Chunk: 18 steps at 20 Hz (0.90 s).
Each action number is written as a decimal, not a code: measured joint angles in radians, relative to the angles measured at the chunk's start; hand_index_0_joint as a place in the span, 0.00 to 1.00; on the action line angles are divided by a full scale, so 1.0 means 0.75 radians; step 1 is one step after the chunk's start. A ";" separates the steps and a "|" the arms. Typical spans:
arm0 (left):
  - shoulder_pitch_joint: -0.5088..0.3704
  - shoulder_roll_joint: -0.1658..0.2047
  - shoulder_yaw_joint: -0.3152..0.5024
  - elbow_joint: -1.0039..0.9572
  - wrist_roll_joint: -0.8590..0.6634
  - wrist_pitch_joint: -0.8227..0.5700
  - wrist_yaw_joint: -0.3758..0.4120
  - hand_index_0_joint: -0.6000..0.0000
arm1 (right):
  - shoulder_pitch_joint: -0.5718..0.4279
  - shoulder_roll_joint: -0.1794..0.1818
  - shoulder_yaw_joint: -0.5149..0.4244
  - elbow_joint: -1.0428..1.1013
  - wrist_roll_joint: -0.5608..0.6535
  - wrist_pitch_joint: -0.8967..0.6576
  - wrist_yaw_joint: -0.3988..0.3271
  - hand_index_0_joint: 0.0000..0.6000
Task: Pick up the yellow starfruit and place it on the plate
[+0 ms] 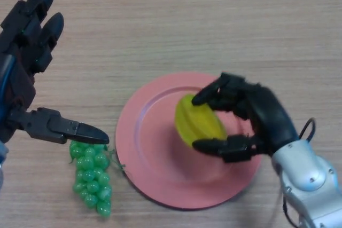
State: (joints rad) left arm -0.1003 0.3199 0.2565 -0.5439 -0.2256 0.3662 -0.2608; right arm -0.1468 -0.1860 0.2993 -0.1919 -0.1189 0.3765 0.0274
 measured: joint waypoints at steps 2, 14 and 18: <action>-0.010 0.020 -0.002 0.037 0.006 -0.008 0.013 1.00 | 0.004 -0.001 0.001 0.080 0.002 -0.002 0.000 1.00; -0.005 0.024 -0.008 0.066 0.028 -0.074 0.013 1.00 | -0.091 -0.005 0.085 0.122 0.223 -0.052 -0.269 0.00; 0.021 0.003 -0.008 0.070 0.021 -0.075 0.013 1.00 | -0.078 -0.003 -0.059 -0.138 0.277 -0.026 -0.232 0.00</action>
State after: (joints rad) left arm -0.0844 0.3218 0.2503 -0.4917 -0.2100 0.3102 -0.2508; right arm -0.2051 -0.1880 0.2549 -0.2956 0.0890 0.3571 -0.1469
